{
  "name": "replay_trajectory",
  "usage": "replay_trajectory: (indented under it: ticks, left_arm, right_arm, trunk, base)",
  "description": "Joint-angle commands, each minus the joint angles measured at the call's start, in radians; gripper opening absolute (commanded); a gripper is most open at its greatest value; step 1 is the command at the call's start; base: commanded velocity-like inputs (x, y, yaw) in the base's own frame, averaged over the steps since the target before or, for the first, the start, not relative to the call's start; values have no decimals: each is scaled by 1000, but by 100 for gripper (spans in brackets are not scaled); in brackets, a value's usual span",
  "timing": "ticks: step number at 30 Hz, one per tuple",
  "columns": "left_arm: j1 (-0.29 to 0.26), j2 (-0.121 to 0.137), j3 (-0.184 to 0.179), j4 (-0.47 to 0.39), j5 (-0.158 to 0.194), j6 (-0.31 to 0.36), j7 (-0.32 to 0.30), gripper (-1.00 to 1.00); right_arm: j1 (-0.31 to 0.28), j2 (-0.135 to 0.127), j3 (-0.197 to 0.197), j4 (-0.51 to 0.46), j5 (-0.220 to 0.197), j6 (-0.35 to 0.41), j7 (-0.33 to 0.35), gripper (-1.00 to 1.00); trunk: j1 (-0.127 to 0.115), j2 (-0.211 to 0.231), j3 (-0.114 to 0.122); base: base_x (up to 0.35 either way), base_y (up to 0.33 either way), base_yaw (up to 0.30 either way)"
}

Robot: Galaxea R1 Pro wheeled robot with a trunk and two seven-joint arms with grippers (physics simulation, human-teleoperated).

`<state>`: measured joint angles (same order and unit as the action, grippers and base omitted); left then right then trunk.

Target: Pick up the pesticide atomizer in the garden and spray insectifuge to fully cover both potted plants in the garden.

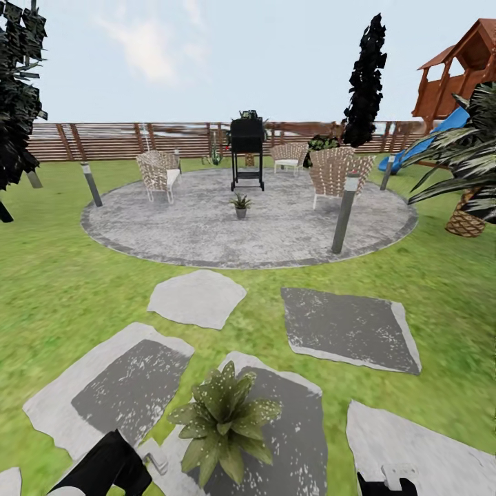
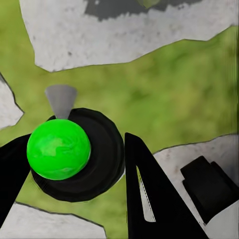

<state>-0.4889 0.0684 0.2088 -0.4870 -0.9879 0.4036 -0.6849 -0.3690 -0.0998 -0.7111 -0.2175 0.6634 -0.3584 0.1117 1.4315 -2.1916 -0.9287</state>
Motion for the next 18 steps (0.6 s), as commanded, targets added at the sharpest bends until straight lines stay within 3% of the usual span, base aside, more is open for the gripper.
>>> replay_trajectory:
  ticks: [1,7,11,18]
  left_arm:
    - [0,-3,5,-2,-6,4,-7,-100]
    - [0,-5,6,-2,-6,4,-5,-100]
    - [0,-4,7,-2,-6,4,-5,-100]
    - [0,-5,11,-2,-6,4,-5,-100]
  right_arm:
    - [-1,-1,-9,1,2,-3,8,100]
    - [-1,-1,-10,1,2,-2,8,100]
    - [-1,-1,-9,1,1,-2,8,100]
    - [-1,0,-8,1,1,-2,8,100]
  trunk:
    - [0,0,-1]
    - [0,0,-1]
    - [0,0,-1]
    - [0,0,-1]
  base:
    - [0,-42,0]
    - [0,-9,0]
    - [-20,-191,0]
    - [-245,-161,84]
